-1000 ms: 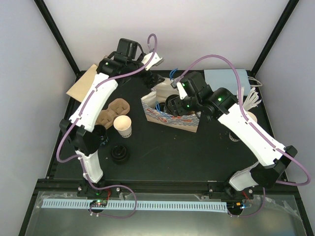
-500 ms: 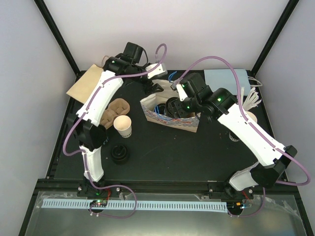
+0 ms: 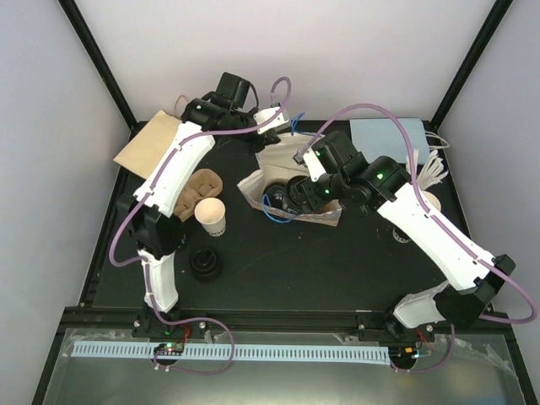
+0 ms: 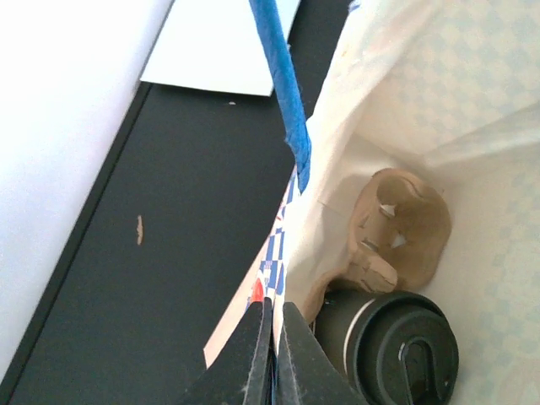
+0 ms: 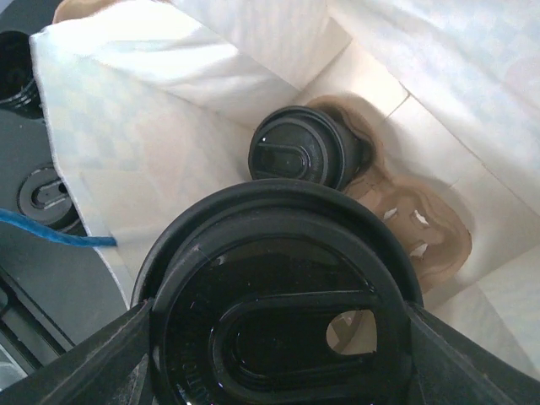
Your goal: Pack the takeout coffee
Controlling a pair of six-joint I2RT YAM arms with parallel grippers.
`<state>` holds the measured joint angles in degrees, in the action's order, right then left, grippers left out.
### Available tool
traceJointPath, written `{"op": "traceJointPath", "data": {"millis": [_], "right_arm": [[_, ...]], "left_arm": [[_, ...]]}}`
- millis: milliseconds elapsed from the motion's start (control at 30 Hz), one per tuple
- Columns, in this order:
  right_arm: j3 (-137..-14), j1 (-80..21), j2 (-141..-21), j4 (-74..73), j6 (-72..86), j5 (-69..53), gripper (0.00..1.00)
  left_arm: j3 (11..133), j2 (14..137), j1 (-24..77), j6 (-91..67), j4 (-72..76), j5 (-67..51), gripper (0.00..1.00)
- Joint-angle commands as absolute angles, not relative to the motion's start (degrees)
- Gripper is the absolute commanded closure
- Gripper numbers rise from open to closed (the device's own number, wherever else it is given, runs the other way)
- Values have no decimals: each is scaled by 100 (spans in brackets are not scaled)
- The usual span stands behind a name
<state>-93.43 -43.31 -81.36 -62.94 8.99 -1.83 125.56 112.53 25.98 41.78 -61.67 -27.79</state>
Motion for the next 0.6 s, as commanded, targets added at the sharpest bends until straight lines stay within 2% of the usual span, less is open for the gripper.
{"op": "traceJointPath", "data": {"millis": [0,233,567], "right_arm": [[-9097,-4421,-7827,-6333,715,-239,35],[-8569,-4750,-7680,-6234,752,-83,35],[-7284,-5216,-7094,-5585,1021,461,35]], "left_arm": [[12582,10716,2634,3773,-5639,-2603,98],[11521,9888,2756,3164,-4919,-2340,99],[8957,8181,3623,2625,-3798,-1350,98]]}}
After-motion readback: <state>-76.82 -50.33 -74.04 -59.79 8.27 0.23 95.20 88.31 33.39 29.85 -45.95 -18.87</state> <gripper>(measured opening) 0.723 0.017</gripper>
